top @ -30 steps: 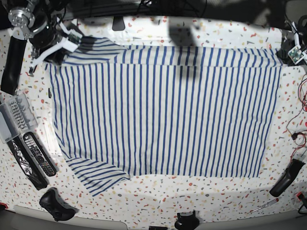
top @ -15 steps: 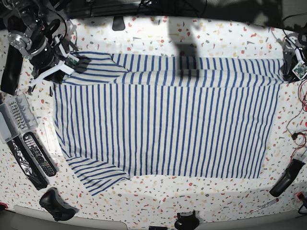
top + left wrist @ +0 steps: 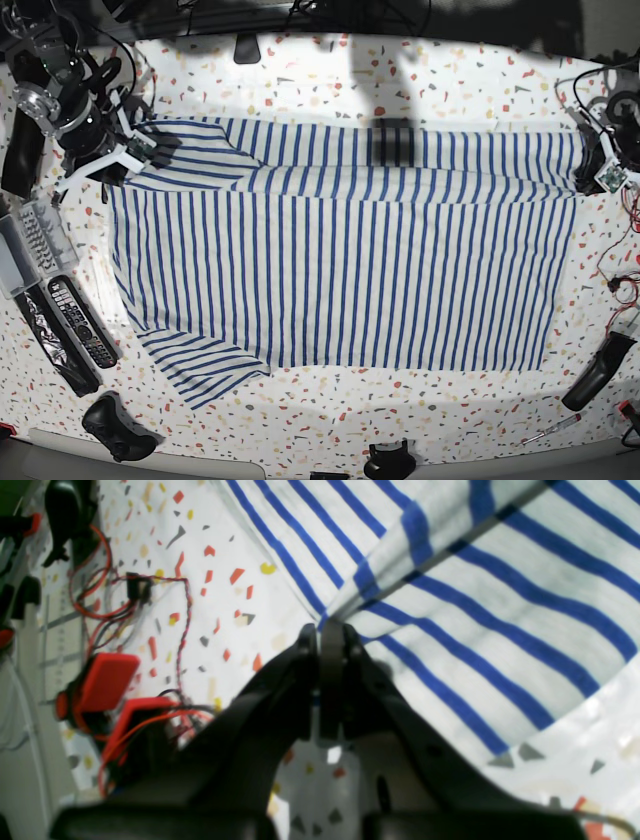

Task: Layout the t-shirt on the table in an organized manner, then fold the t-shirt properly
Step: 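Release the corners and regrasp the shirt edge with both grippers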

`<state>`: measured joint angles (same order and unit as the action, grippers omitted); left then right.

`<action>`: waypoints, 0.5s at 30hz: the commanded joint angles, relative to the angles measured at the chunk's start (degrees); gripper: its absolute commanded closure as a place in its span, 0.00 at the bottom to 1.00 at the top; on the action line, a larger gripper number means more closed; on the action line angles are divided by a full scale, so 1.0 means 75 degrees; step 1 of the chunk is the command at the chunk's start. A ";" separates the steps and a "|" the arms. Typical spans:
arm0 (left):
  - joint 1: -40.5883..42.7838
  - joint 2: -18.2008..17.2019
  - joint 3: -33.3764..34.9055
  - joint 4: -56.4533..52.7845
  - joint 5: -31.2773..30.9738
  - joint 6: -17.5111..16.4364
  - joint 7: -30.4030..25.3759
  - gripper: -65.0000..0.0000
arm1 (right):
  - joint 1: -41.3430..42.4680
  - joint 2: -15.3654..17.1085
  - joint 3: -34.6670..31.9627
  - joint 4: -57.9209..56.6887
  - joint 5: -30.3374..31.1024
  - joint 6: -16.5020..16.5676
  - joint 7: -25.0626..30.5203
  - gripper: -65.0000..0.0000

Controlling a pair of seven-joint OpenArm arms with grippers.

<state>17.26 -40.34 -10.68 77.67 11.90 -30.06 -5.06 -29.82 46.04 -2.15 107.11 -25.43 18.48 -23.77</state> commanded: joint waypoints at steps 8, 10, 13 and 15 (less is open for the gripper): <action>-0.0571 -0.0172 0.0090 -0.0213 -0.0064 0.0181 0.0038 1.00 | 0.0262 0.0143 0.0085 -0.0038 0.0373 -0.0128 -0.0026 1.00; -0.0551 -0.0172 0.0090 -0.0216 -0.0061 0.0178 0.0122 1.00 | 0.0361 0.0146 0.0085 -0.0090 0.0475 -0.0122 -0.0023 1.00; -0.0525 -0.0169 0.0090 -0.0216 -0.0093 0.0181 0.0152 1.00 | 0.0420 0.0149 0.0085 -0.0163 0.0475 -0.0117 -0.0020 1.00; -0.0527 -0.0172 0.0090 -0.0213 -0.0364 0.0178 0.0152 1.00 | 0.0414 0.0146 0.0085 -0.0213 0.0475 -0.0108 -0.0020 1.00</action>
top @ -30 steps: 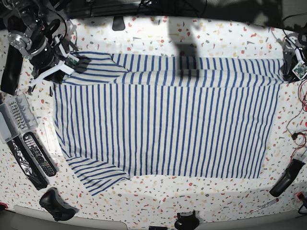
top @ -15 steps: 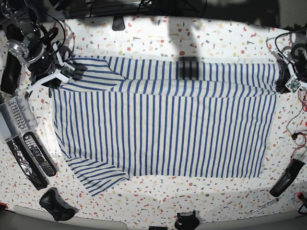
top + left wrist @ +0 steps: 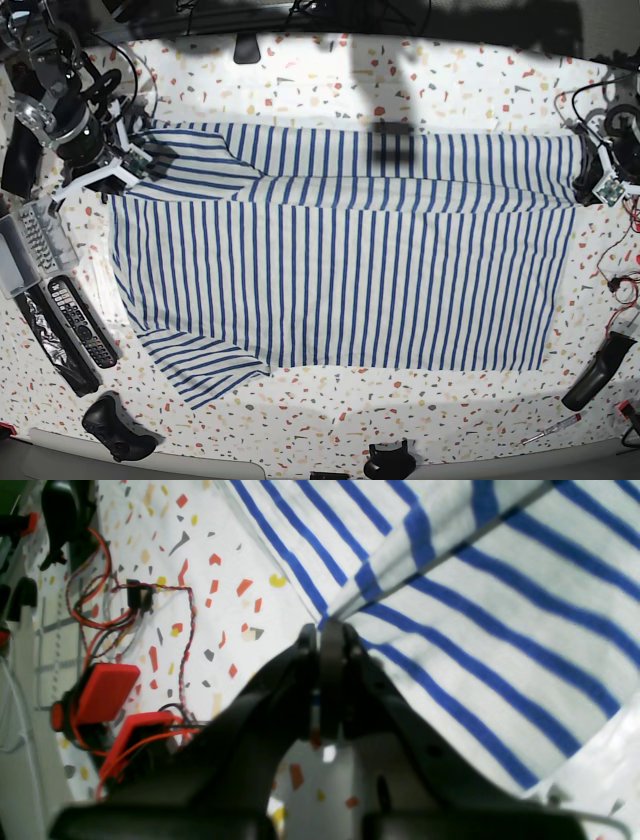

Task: Layout the t-shirt on the table in an organized manner, then fold the t-shirt properly
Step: 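Release the corners and regrasp the shirt edge with both grippers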

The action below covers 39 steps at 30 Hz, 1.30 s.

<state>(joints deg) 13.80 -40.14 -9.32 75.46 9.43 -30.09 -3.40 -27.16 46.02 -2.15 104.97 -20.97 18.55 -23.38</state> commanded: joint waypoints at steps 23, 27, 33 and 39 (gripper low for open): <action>-0.0041 -0.0609 -0.0093 0.0271 -0.0784 0.0178 0.2049 0.55 | 0.0061 0.0289 0.0087 0.0050 0.0697 0.1014 -0.0854 0.59; -0.0044 -0.1040 -0.0099 0.0621 -0.2582 0.0172 0.2620 0.55 | 0.0061 0.0379 0.0268 0.0134 0.2098 0.1017 -0.0877 0.59; -0.0047 -0.0650 -0.0382 0.1110 -0.3923 0.0154 0.2856 0.55 | 0.0061 -0.0006 0.1574 0.0571 0.4762 0.1020 -0.0895 0.64; -0.0064 0.0560 -0.0676 0.1116 -0.3931 0.0175 0.2471 0.58 | 0.0061 -0.1148 0.2990 0.0627 0.7385 0.1035 -0.0889 0.96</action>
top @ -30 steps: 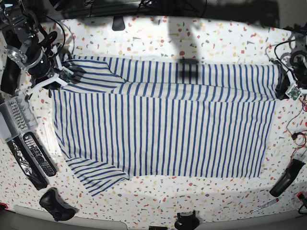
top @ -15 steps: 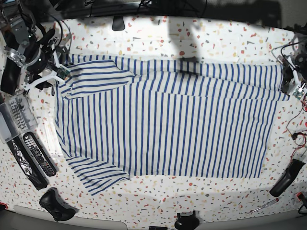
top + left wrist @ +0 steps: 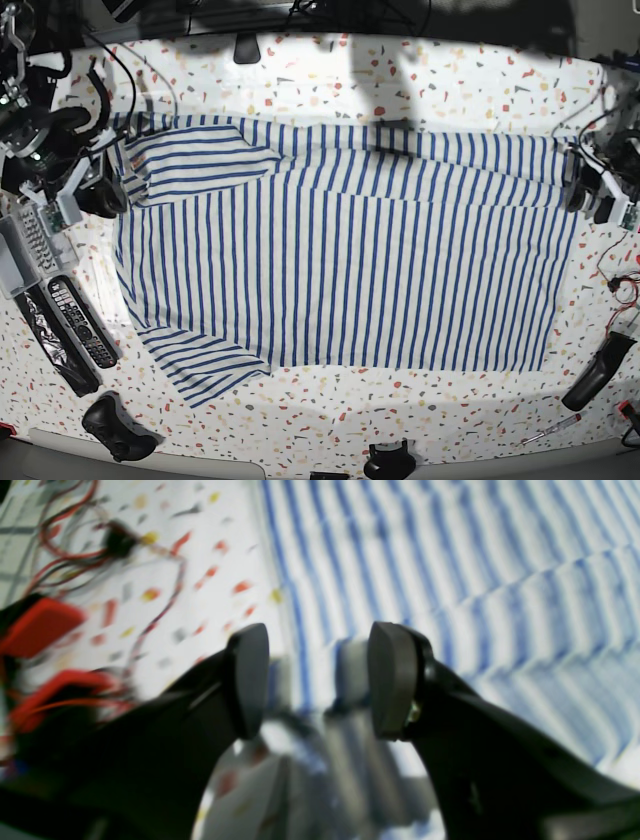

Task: Layout the t-shirt on the table in an organized manner, then fold the t-shirt properly
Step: 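Release the corners and regrasp the shirt edge with both grippers, then drag the shirt edge further away from the hem with both grippers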

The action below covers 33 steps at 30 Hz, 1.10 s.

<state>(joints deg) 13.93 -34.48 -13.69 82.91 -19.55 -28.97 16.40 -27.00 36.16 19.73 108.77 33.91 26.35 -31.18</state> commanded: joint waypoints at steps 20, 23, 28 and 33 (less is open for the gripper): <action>-0.0079 0.1647 -0.0927 -0.0621 -0.0061 0.0536 -0.0224 1.00 | 0.0822 -0.1204 -0.0449 -0.1801 -0.0364 -0.0087 -0.0192 1.00; -0.0058 0.1935 -0.0927 -0.0659 -0.0052 0.0525 0.0242 1.00 | 0.0973 -0.1204 -0.0755 -0.2314 -0.0653 0.0175 -0.0152 1.00; 0.0184 0.2025 -0.0927 -0.0659 0.0012 0.0525 0.0618 1.00 | 0.0784 -0.1198 -0.0746 -0.2346 -0.0953 0.0478 -0.0117 1.00; 0.0877 0.2005 -0.0927 -0.0659 0.0443 0.0525 0.0449 1.00 | 0.0408 -0.1180 -0.0399 -0.2311 -0.0892 0.1107 -0.0102 1.00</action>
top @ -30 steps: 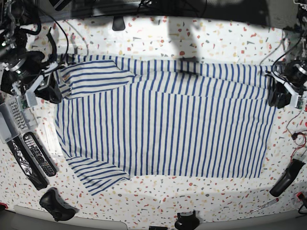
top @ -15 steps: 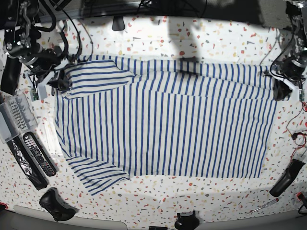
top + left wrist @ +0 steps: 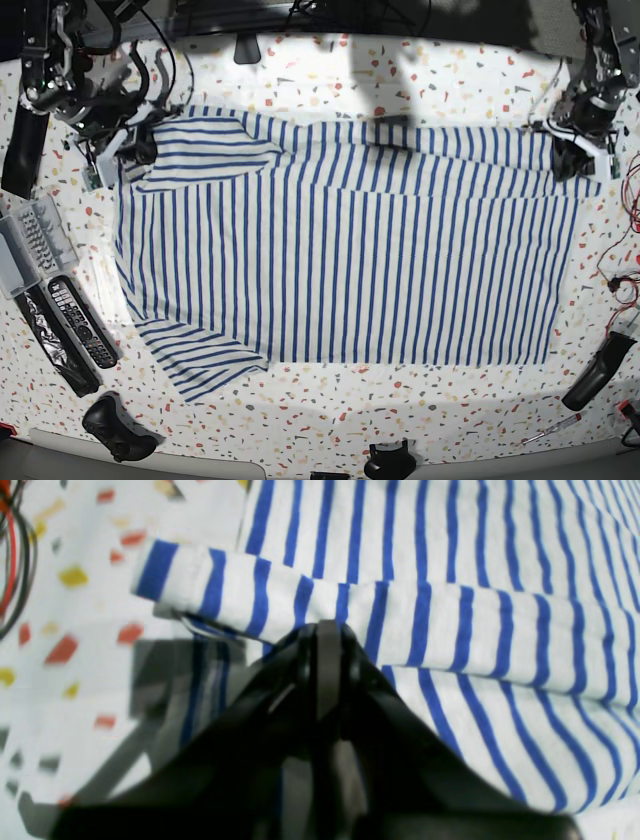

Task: Layout the t-shirt on the table in an organized manner, then fold the t-shirt properly
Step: 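Drag the shirt edge further away from the hem with both grippers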

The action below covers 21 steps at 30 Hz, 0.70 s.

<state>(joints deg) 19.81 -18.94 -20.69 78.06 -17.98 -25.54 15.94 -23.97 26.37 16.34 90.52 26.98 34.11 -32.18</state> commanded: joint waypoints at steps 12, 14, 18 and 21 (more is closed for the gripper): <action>0.1926 -0.0420 0.0006 0.0565 0.0254 0.0087 0.0309 1.00 | -0.1536 0.0122 0.1011 0.1134 0.0032 0.0376 0.0006 1.00; 0.2253 -0.0417 0.0006 0.0886 0.0251 0.0087 0.0338 1.00 | -0.1868 0.0122 0.1250 0.1358 0.0032 0.0376 -0.0009 1.00; 0.2771 -0.0420 0.0006 0.1373 0.0277 0.0087 0.0332 1.00 | -0.2407 0.0122 0.1719 0.1679 0.0079 0.0376 0.0000 1.00; 0.2908 -0.0420 0.0006 0.1550 0.0277 0.0085 0.0332 1.00 | -0.2550 0.0119 0.1941 0.1722 0.0405 0.0376 -0.0006 1.00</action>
<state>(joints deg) 40.47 -21.76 -20.69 89.76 -17.56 -24.62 14.66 -43.00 26.48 30.30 102.24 29.17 36.45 -33.34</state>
